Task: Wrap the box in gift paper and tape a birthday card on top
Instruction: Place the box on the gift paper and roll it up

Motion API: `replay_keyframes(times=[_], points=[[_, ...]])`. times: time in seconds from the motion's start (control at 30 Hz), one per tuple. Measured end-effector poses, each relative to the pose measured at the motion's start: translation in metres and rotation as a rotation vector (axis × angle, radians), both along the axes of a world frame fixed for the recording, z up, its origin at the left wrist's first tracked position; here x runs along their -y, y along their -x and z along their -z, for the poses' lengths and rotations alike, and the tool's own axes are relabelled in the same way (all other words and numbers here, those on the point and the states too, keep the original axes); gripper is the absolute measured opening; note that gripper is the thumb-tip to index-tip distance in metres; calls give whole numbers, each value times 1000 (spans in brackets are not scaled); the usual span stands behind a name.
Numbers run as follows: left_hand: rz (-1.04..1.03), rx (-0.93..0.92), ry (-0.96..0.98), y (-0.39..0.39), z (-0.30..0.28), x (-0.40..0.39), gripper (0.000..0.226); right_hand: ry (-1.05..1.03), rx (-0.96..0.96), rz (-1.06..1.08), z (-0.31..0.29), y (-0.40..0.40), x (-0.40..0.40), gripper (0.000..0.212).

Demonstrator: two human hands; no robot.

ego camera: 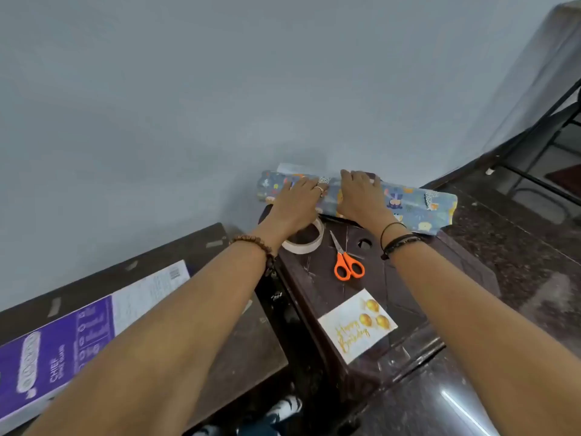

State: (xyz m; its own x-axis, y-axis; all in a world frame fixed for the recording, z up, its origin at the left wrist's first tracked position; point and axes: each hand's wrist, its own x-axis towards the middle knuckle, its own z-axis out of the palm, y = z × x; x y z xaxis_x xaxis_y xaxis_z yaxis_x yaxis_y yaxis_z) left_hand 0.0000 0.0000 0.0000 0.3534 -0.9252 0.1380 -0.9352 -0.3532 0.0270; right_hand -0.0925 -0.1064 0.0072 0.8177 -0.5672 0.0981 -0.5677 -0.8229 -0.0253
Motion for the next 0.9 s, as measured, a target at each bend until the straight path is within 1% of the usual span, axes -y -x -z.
replay_keyframes(times=[0.03, 0.1, 0.17, 0.33, 0.43, 0.5, 0.57, 0.6, 0.67, 0.73, 0.8, 0.83, 0.9], points=[[-27, -9, -34, -2, 1, 2, 52, -8, -39, 19, -1, -1, 3, 51], [-58, -67, -43, -7, 7, 9, 53, -14, -66, 28, 2, -7, 10, 50], [-69, -121, -22, -6, 15, 11, 54, -38, -91, 41, 1, -11, 14, 47], [-93, -181, 102, -1, 11, 0, 58, 45, -54, -19, -7, -12, 10, 27], [-113, -283, 228, 5, 0, -16, 60, 163, 26, -69, -17, -7, 1, 19], [-165, -432, 303, 12, -9, -30, 58, 264, 119, -97, -28, -4, -7, 14], [-254, -624, 420, 20, -20, -44, 56, 356, 197, -108, -43, -4, -23, 11], [-313, -749, 515, 25, -26, -52, 56, 399, 215, -113, -52, -4, -34, 11], [-434, -1064, 744, 34, -40, -67, 57, 468, 263, -136, -67, -3, -61, 16], [-539, -1384, 971, 45, -52, -87, 60, 511, 322, -203, -77, 0, -96, 22], [-624, -1640, 1168, 52, -56, -106, 61, 526, 385, -282, -78, 1, -132, 20], [-648, -1730, 1262, 53, -57, -121, 66, 520, 412, -320, -79, 3, -154, 17], [-663, -1845, 1411, 59, -60, -152, 87, 472, 432, -380, -80, 7, -197, 13]])
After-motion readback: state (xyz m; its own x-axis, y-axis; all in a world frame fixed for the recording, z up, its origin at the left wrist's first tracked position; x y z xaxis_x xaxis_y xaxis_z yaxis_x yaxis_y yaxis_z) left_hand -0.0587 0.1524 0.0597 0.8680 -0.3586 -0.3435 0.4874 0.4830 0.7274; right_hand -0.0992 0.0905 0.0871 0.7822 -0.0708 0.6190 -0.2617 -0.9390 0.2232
